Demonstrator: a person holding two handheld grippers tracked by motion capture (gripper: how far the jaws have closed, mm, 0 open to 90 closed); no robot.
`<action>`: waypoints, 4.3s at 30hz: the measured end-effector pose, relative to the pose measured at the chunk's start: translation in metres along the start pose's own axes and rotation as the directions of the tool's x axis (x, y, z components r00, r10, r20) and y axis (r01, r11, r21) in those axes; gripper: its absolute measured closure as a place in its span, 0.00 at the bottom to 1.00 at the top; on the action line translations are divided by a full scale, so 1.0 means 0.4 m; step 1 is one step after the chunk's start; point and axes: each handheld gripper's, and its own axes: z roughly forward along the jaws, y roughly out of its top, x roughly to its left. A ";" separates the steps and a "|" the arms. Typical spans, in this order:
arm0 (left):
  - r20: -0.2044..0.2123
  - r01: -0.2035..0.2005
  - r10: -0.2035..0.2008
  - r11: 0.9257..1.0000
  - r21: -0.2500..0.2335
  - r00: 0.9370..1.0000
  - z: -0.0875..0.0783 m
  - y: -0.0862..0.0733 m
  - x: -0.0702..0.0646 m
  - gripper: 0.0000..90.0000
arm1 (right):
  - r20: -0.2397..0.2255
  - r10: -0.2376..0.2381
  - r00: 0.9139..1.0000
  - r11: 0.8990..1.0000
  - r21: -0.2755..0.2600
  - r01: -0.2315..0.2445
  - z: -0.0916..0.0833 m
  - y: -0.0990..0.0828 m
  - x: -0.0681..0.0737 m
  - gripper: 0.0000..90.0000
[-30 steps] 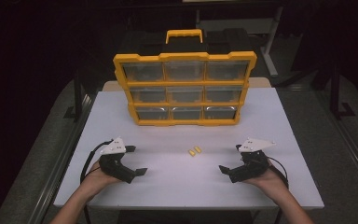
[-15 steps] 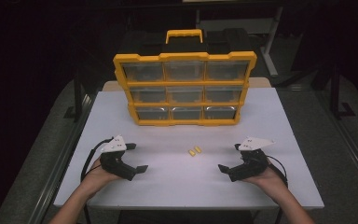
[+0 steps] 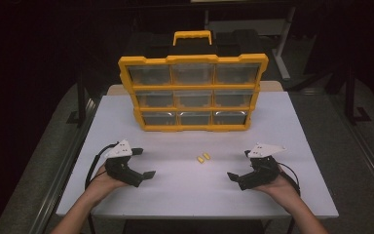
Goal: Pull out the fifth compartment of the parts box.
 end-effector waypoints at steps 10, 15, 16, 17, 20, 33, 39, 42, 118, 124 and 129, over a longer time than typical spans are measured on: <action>0.029 -0.009 0.010 1.000 -0.026 1.000 0.017 0.027 -0.010 0.00 | -0.013 -0.009 1.000 1.000 -0.008 0.009 0.001 0.004 0.005 0.00; 0.036 -0.017 0.018 0.999 -0.031 0.999 0.028 0.037 -0.013 0.00 | -0.010 -0.004 1.000 1.000 -0.015 0.004 -0.001 0.005 0.004 0.00; 0.039 -0.015 0.016 0.999 -0.032 0.999 0.030 0.039 -0.015 0.00 | -0.010 -0.005 1.000 1.000 -0.014 0.004 -0.001 0.005 0.004 0.00; 0.043 -0.016 0.017 0.999 -0.033 0.999 0.031 0.041 -0.015 0.00 | -0.010 -0.005 1.000 1.000 -0.014 0.005 0.000 0.005 0.003 0.00; 0.047 -0.017 0.019 0.999 -0.038 0.999 0.034 0.046 -0.015 0.00 | -0.009 -0.007 1.000 1.000 -0.015 0.007 0.001 0.007 0.005 0.00; 0.052 -0.020 0.023 0.998 -0.061 0.998 0.054 0.066 -0.014 0.00 | -0.019 -0.003 1.000 1.000 -0.011 0.003 0.005 0.011 0.007 0.00; 0.054 -0.021 0.024 0.998 -0.067 0.998 0.058 0.071 -0.014 0.00 | -0.020 -0.004 1.000 1.000 -0.011 0.004 0.006 0.011 0.008 0.00; 0.055 -0.017 0.021 0.997 -0.074 0.998 0.061 0.074 -0.014 0.00 | -0.020 -0.004 1.000 1.000 -0.012 0.004 0.006 0.011 0.007 0.00; 0.037 -0.050 0.056 0.990 -0.131 0.998 0.146 0.154 -0.015 0.01 | -0.020 0.006 1.000 1.000 -0.017 -0.006 0.008 0.014 0.005 0.00; 0.038 -0.053 0.058 0.990 -0.131 0.998 0.153 0.159 -0.014 0.00 | -0.021 0.005 1.000 1.000 -0.015 -0.005 0.009 0.015 0.006 0.00; 0.042 -0.055 0.061 0.990 -0.128 0.997 0.163 0.163 -0.014 0.00 | -0.021 0.005 1.000 1.000 -0.014 -0.005 0.009 0.015 0.006 0.00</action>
